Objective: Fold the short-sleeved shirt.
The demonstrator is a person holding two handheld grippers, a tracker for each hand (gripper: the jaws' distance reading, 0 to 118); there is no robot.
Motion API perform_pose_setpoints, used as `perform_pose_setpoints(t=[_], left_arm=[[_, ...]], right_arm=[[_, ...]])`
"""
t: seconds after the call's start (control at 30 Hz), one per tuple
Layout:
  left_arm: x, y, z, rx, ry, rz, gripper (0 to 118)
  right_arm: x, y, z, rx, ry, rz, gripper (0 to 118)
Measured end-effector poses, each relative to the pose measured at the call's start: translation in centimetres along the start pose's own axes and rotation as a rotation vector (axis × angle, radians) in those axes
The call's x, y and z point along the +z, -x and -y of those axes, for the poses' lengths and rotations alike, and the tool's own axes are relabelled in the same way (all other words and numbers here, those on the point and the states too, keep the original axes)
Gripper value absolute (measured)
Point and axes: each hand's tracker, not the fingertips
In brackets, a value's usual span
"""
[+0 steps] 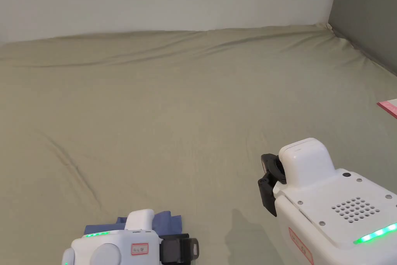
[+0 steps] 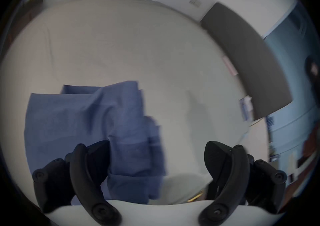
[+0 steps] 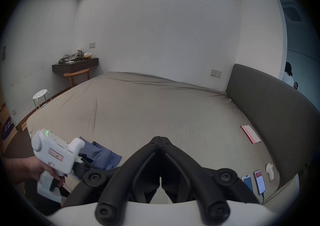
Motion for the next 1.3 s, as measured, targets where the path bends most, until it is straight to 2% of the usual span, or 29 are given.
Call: perform_pose_setpoints(t=[0.07,0.17,0.2,0.23,0.3,0.4,0.47,0.6,0.8,1.03,1.2,1.3], left_arm=[[1.7,0.6,-0.4,0.043,-0.064,0.028,104],[4.0,1.8,-0.7,0.033,-0.178,-0.011,82],[4.6,2.0,-0.6,0.014,-0.209,-0.059,82],[5.0,2.2,-0.3,-0.016,-0.236,-0.130,61],[5.1,2.5,0.3,-0.088,-0.281,-0.238,7],[4.3,2.8,1.5,-0.180,-0.320,-0.355,1],[2.5,2.8,2.2,-0.245,-0.299,-0.433,1],[-1.4,1.8,4.0,-0.283,-0.221,-0.393,1],[-5.3,-2.2,7.3,-0.571,-0.245,-0.551,1],[-5.8,-4.2,9.4,-0.647,-0.223,-0.446,1],[-4.5,-4.8,10.5,-0.585,-0.062,-0.106,1],[-1.7,-4.6,10.6,-0.586,-0.162,-0.132,1]], right_arm=[[0.0,0.1,0.0,0.001,-0.001,0.000,0],[0.1,0.3,-0.2,0.002,-0.004,-0.005,0],[0.2,0.5,-0.2,0.006,-0.004,-0.005,0],[0.2,0.6,-0.2,0.009,-0.004,-0.005,0],[0.2,0.7,-0.2,0.012,-0.004,-0.007,0],[0.5,1.0,-0.3,0.017,-0.006,-0.006,0],[0.6,1.1,-0.3,0.018,-0.006,-0.008,0],[0.9,1.3,-0.2,0.028,-0.001,-0.006,0],[1.1,0.8,0.1,0.029,0.009,0.007,0],[0.4,0.7,0.2,0.020,0.015,0.009,0],[-0.5,1.3,-0.2,0.028,0.016,-0.010,0],[-1.2,1.9,-0.6,0.035,0.008,-0.024,0]])
